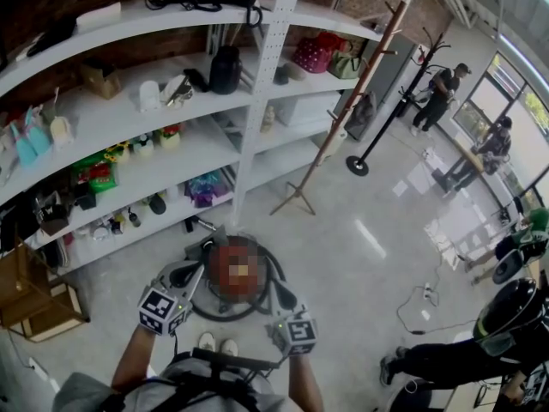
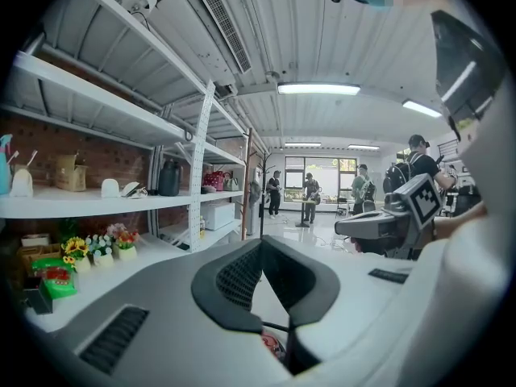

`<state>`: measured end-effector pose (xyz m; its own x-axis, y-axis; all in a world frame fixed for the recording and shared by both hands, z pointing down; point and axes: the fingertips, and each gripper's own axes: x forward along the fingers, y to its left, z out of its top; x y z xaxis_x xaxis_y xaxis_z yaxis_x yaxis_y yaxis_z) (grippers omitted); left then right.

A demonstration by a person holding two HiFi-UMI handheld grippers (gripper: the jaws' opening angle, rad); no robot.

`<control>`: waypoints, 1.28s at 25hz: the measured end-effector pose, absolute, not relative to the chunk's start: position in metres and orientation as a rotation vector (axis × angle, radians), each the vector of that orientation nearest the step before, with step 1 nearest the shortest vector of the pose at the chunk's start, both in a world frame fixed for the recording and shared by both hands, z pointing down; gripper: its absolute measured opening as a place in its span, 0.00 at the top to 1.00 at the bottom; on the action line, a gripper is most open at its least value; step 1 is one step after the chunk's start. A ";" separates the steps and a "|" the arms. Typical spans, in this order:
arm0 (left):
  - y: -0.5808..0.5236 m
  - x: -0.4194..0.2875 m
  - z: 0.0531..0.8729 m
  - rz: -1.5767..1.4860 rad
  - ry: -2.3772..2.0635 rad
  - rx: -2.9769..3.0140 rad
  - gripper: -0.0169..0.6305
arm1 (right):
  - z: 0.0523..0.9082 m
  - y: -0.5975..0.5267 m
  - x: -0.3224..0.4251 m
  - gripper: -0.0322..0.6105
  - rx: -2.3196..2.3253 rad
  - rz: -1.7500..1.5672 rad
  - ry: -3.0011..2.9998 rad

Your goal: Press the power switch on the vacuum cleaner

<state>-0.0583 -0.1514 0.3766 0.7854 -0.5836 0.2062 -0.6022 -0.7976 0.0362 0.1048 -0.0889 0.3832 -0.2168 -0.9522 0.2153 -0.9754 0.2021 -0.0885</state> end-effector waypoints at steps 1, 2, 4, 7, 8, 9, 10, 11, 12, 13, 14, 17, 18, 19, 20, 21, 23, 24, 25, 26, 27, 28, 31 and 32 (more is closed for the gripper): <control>-0.151 -0.057 0.376 0.283 -0.954 2.876 0.96 | 0.382 -0.088 0.106 0.95 1.897 0.310 -2.347; -0.151 -0.056 0.375 0.282 -0.952 2.878 0.96 | 0.381 -0.087 0.108 0.95 1.905 0.311 -2.350; -0.153 -0.053 0.370 0.273 -0.953 2.885 0.96 | 0.380 -0.085 0.113 0.95 1.925 0.315 -2.358; -0.157 -0.051 0.363 0.263 -0.959 2.891 0.96 | 0.385 -0.084 0.120 0.95 1.938 0.301 -2.366; -0.157 -0.051 0.361 0.259 -0.960 2.892 0.96 | 0.384 -0.084 0.121 0.95 1.941 0.296 -2.364; -0.157 -0.051 0.361 0.257 -0.960 2.894 0.96 | 0.382 -0.083 0.122 0.95 1.947 0.293 -2.362; -0.157 -0.051 0.361 0.258 -0.959 2.896 0.96 | 0.381 -0.083 0.122 0.95 1.953 0.291 -2.362; -0.158 -0.052 0.362 0.262 -0.957 2.900 0.96 | 0.379 -0.083 0.122 0.95 1.957 0.290 -2.363; -0.157 -0.052 0.363 0.265 -0.956 2.903 0.96 | 0.378 -0.083 0.122 0.95 1.959 0.286 -2.363; -0.157 -0.052 0.363 0.266 -0.956 2.904 0.96 | 0.377 -0.084 0.121 0.95 1.961 0.281 -2.363; -0.157 -0.051 0.363 0.266 -0.957 2.904 0.96 | 0.375 -0.084 0.122 0.95 1.966 0.275 -2.362; -0.158 -0.050 0.365 0.271 -0.956 2.904 0.96 | 0.373 -0.086 0.121 0.95 1.961 0.265 -2.370; -0.159 -0.050 0.366 0.274 -0.955 2.905 0.96 | 0.374 -0.087 0.121 0.95 1.955 0.263 -2.371; -0.160 -0.050 0.366 0.274 -0.955 2.907 0.96 | 0.375 -0.087 0.121 0.95 1.955 0.265 -2.373; -0.160 -0.049 0.366 0.273 -0.955 2.908 0.96 | 0.376 -0.088 0.121 0.95 1.960 0.271 -2.375; -0.161 -0.049 0.366 0.273 -0.955 2.907 0.96 | 0.377 -0.089 0.122 0.94 1.964 0.275 -2.377; -0.161 -0.047 0.364 0.269 -0.957 2.901 0.96 | 0.377 -0.089 0.122 0.94 1.961 0.274 -2.377; -0.161 -0.046 0.363 0.266 -0.957 2.901 0.96 | 0.377 -0.090 0.122 0.94 1.956 0.267 -2.378; -0.161 -0.045 0.363 0.266 -0.956 2.903 0.96 | 0.376 -0.090 0.122 0.95 1.953 0.259 -2.378; -0.161 -0.045 0.363 0.269 -0.954 2.906 0.96 | 0.375 -0.091 0.122 0.95 1.953 0.254 -2.377; -0.161 -0.044 0.363 0.271 -0.953 2.905 0.96 | 0.375 -0.091 0.121 0.95 1.955 0.256 -2.378; -0.161 -0.044 0.362 0.272 -0.954 2.903 0.96 | 0.375 -0.091 0.121 0.95 1.957 0.262 -2.380; -0.160 -0.044 0.365 0.277 -0.951 2.908 0.96 | 0.377 -0.090 0.119 0.95 1.945 0.287 -2.390; -0.159 -0.043 0.366 0.283 -0.947 2.910 0.96 | 0.379 -0.089 0.120 0.95 1.938 0.282 -2.389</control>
